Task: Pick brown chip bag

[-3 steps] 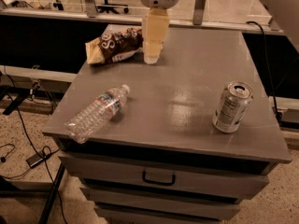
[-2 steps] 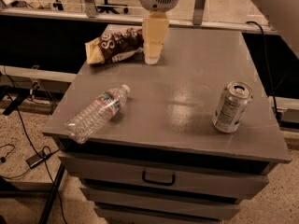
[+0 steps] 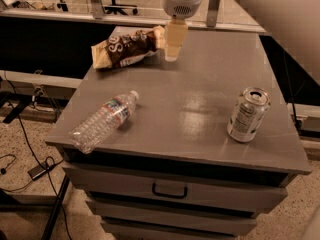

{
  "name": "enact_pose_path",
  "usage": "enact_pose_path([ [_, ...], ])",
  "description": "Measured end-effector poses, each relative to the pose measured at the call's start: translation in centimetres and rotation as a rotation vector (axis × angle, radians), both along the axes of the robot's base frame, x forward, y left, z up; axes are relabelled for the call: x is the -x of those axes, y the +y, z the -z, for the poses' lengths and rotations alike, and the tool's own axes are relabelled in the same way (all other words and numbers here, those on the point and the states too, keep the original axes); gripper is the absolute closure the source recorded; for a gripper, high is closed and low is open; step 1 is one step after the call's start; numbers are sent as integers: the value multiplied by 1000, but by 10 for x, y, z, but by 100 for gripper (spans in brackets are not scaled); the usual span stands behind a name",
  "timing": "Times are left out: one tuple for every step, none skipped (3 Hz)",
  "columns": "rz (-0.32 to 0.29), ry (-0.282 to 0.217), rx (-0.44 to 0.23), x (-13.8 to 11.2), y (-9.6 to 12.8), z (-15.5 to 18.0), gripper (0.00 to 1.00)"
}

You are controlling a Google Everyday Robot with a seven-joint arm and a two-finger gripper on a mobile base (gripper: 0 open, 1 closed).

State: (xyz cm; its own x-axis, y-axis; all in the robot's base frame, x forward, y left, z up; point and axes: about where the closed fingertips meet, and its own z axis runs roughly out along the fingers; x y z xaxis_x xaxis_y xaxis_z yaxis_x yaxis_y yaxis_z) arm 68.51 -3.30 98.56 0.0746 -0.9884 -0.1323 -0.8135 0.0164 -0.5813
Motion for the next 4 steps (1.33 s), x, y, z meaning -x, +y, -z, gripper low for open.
enact_pose_path([
  [34, -100, -53, -35, -10, 9, 0],
  [26, -194, -120, -69, -1, 15, 0],
  [-1, -246, -183, -93, 10, 24, 0],
  [-65, -251, -238, -105, 28, 34, 0],
])
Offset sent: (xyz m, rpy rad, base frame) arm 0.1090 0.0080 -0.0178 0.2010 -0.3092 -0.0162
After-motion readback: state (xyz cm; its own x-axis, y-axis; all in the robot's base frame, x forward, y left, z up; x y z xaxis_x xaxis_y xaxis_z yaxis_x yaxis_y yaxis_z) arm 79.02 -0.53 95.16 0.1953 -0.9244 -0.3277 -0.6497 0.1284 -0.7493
